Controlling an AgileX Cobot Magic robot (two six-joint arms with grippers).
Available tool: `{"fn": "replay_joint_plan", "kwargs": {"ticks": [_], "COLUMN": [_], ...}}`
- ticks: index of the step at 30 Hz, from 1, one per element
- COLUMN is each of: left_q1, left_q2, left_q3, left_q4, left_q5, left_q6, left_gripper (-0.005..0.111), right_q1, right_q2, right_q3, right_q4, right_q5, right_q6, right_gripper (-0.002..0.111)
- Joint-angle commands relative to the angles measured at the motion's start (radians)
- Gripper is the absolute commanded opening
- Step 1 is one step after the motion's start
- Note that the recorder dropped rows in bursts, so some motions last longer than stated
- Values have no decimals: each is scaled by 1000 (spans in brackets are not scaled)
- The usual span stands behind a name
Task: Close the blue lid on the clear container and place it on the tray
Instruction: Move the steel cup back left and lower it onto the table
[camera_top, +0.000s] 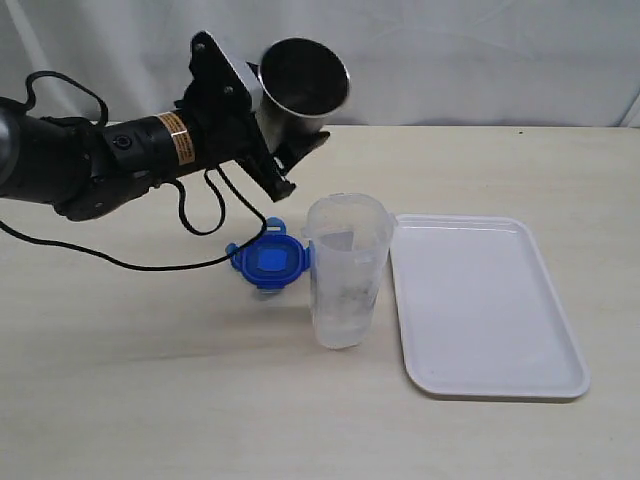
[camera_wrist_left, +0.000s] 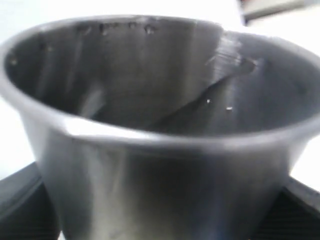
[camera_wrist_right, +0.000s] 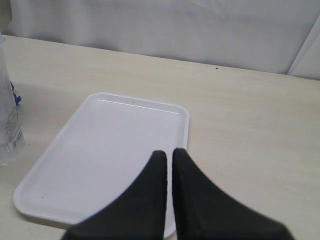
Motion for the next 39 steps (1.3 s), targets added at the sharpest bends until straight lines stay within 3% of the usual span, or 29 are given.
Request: {"fn": "replay_joint_plan", "kwargs": {"ticks": [1,8,15,30,39], "left_q1": [66,192,248,254,254], "left_q2": [4,74,159,401,482], "left_q3": [-19,-69,-177,-390,-415], "left_q4": [-134,-138,-150,-190,-283], "left_q5": [-58,-71,-69,-69,-69], "left_q6": [-163,-334,-334,-336,-387], "left_gripper": [0,0,0,0,0], "right_q1": [3,3,3,3,3], "right_q2": [-4,-4,-4,-4,-4], "right_q3": [4,4,4,4,4], "right_q4": [2,2,2,2,2], "right_q5": [-2,-2,-2,-2,-2], "right_q6": [-4,-4,-4,-4,-4], "right_gripper": [5,5,5,5,5]}}
